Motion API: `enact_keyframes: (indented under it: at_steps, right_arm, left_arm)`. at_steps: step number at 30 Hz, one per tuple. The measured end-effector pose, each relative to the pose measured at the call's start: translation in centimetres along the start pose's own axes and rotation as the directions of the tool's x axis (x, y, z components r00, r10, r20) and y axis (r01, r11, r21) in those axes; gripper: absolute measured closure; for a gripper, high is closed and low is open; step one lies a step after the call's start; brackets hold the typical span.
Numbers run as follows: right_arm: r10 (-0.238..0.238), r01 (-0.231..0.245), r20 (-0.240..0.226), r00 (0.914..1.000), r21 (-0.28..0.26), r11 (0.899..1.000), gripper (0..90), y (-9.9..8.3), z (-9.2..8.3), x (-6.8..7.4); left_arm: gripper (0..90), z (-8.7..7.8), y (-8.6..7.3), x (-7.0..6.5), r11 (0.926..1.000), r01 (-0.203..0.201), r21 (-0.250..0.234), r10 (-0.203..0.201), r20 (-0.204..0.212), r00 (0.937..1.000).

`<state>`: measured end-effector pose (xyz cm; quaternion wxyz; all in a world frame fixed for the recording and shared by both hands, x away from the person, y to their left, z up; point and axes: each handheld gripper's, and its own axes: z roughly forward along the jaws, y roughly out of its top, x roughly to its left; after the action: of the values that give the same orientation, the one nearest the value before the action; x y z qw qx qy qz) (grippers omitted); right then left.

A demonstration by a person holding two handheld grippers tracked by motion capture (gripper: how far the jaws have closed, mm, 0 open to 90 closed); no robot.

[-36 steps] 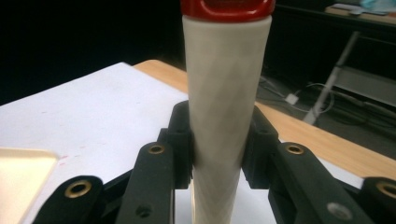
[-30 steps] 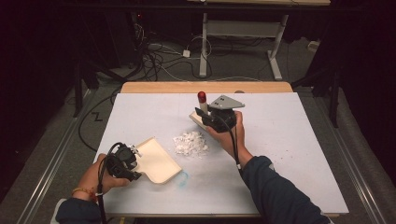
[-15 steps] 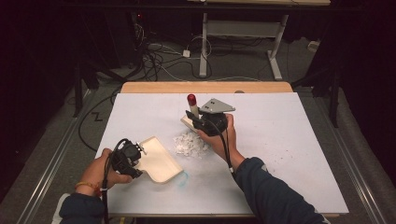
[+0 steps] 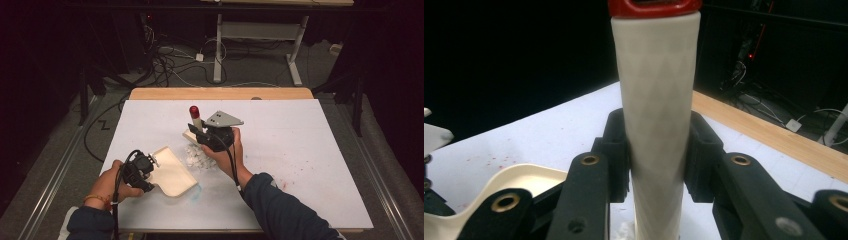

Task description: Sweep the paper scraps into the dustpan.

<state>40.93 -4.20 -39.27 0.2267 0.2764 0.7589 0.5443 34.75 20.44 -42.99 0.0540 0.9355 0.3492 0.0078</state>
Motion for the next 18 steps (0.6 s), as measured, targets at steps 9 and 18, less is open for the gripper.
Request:
enact_keyframes:
  at_steps: [9, 18]
  right_arm:
    - [0.012, -0.014, -0.053, 0.9985, -0.027, 1.000, 69.8, 0.3, 0.3, 2.2]
    - [-0.046, 0.041, -0.139, 0.9892, -0.038, 0.998, 70.0, 0.8, 0.6, 5.1]
  left_arm:
    - [63.4, 0.2, 0.4, -0.1, 0.9999, 0.011, -0.011, -0.011, 0.017, 0.9998]
    - [63.3, 0.3, 0.1, 0.1, 0.9990, 0.022, -0.039, -0.021, 0.035, 0.9992]
